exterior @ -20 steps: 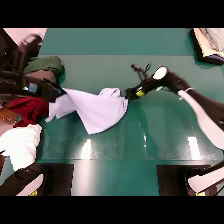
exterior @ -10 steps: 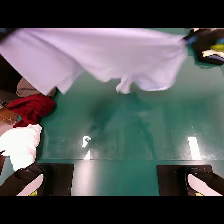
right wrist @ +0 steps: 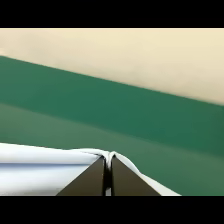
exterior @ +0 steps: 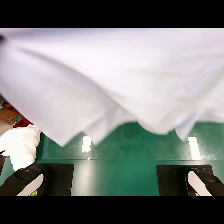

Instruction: Fold the shirts.

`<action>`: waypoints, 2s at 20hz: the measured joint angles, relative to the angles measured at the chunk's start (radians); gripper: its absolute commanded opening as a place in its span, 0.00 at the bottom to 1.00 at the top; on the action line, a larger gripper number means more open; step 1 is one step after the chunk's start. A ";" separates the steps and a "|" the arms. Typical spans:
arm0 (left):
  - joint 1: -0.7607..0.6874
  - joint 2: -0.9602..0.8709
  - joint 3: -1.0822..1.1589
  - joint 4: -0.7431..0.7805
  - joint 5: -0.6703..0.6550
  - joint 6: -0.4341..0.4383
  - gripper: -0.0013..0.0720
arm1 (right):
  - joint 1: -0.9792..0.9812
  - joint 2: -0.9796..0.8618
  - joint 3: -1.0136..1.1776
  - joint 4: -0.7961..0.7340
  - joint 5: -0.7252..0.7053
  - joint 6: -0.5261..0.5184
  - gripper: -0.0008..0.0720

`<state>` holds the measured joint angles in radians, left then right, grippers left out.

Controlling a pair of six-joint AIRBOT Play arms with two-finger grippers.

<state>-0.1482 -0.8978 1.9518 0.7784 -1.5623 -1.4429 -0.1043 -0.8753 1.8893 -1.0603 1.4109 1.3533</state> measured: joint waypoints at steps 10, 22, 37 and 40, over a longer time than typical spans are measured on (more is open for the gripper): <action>0.000 -0.083 -0.960 0.202 0.333 0.085 0.05 | 0.206 -0.397 -0.378 0.003 0.002 0.043 0.03; 0.052 -0.304 -0.822 0.358 0.720 0.101 0.75 | 0.175 -0.713 -0.204 0.020 -0.214 0.012 0.63; 0.290 -0.580 -0.981 0.072 0.446 0.523 0.75 | 0.039 -0.399 -0.557 0.019 0.035 -0.045 0.63; 0.291 -0.608 -0.986 0.028 0.447 0.575 0.75 | 0.039 -0.341 -0.638 0.020 0.011 -0.046 0.63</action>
<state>0.1432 -1.5063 0.9661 0.8062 -1.1149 -0.8684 -0.0654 -1.2167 1.2514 -1.0401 1.4220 1.3075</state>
